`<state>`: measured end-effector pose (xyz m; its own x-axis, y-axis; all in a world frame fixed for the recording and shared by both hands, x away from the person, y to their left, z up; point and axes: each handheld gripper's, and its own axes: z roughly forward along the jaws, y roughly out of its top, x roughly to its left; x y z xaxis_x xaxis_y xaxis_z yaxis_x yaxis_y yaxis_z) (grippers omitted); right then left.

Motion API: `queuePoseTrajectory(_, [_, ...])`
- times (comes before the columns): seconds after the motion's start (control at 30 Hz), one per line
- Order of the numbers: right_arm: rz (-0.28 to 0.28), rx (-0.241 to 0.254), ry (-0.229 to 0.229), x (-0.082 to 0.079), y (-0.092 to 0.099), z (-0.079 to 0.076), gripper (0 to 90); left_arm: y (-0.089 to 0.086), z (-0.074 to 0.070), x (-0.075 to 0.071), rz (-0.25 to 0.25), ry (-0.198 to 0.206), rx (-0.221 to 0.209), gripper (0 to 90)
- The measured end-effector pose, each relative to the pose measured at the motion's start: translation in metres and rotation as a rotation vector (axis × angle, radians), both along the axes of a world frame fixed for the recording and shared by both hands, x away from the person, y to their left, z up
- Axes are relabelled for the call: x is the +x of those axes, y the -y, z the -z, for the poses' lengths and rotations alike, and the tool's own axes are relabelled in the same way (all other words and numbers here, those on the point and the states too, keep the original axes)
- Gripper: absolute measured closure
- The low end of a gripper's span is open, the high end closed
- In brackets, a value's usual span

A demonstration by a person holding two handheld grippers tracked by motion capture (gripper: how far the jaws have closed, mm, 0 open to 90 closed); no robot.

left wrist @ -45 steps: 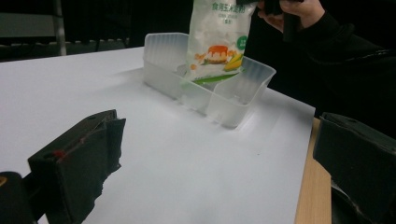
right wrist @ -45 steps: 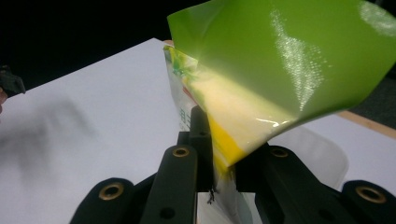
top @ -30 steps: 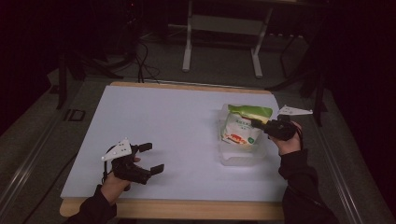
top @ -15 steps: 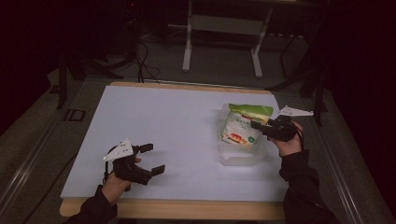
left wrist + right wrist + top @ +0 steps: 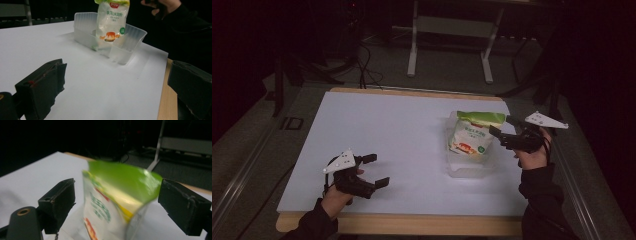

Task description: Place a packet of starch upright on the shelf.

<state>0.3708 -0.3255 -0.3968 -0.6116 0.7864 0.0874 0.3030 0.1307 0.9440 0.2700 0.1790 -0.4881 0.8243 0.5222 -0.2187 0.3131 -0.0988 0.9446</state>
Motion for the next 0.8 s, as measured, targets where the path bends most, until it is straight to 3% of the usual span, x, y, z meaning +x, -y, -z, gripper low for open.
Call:
queuePoseTrajectory(0.1, [-0.017,0.008,0.026,-0.008,-0.006,-0.008,10.9,0.002,0.0,-0.001,0.008,0.005,0.01,1.4])
queuePoseTrajectory(0.37, [-0.128,0.011,0.026,-0.024,-0.033,-0.016,10.6,0.003,0.001,-0.002,0.013,0.006,0.015,1.4])
queuePoseTrajectory(0.67, [-0.209,-0.001,0.047,-0.044,-0.062,-0.011,13.1,0.007,0.003,-0.003,0.031,-0.001,0.016,1.4])
queuePoseTrajectory(0.8, [-0.245,-0.001,0.033,-0.054,-0.073,-0.004,13.0,0.007,0.003,-0.004,0.036,0.002,0.015,1.4])
